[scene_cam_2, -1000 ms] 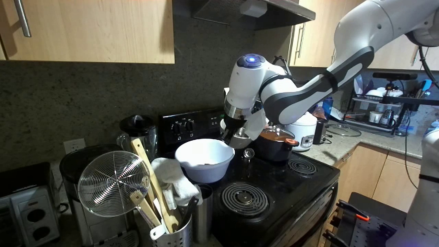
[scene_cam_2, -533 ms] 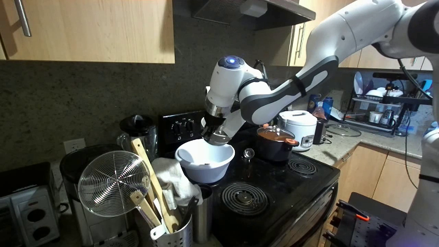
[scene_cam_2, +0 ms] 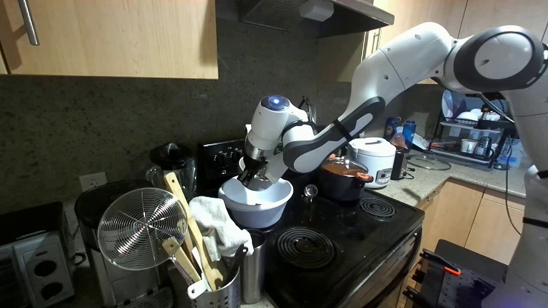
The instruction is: Use the towel to wipe the grey bowl, place the towel on the left side of the countertop, place the silver bowl inside the grey bowl then put the grey bowl inside the white basin
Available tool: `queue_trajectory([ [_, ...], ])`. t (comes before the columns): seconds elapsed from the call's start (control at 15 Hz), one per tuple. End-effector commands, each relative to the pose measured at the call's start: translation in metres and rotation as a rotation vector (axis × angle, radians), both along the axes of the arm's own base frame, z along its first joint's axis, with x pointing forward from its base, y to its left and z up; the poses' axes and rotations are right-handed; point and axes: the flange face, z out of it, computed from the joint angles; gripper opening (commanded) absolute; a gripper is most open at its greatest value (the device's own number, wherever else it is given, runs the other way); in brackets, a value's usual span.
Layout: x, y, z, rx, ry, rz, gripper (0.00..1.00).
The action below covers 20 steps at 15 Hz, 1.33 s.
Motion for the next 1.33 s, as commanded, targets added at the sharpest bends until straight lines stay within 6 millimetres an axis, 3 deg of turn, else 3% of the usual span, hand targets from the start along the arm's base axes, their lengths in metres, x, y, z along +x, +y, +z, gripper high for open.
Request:
queue_trajectory([
  [0.0, 0.017, -0.002, -0.007, 0.01, -0.023, 0.029, 0.07],
  [0.67, 0.022, -0.019, -0.07, 0.073, 0.046, 0.013, 0.07],
  [1.07, 0.024, -0.025, -0.08, 0.081, 0.062, -0.009, 0.07],
  [1.13, 0.025, -0.026, -0.08, 0.082, 0.061, -0.015, 0.32],
  [1.27, 0.027, -0.027, -0.078, 0.078, 0.057, -0.022, 0.42],
])
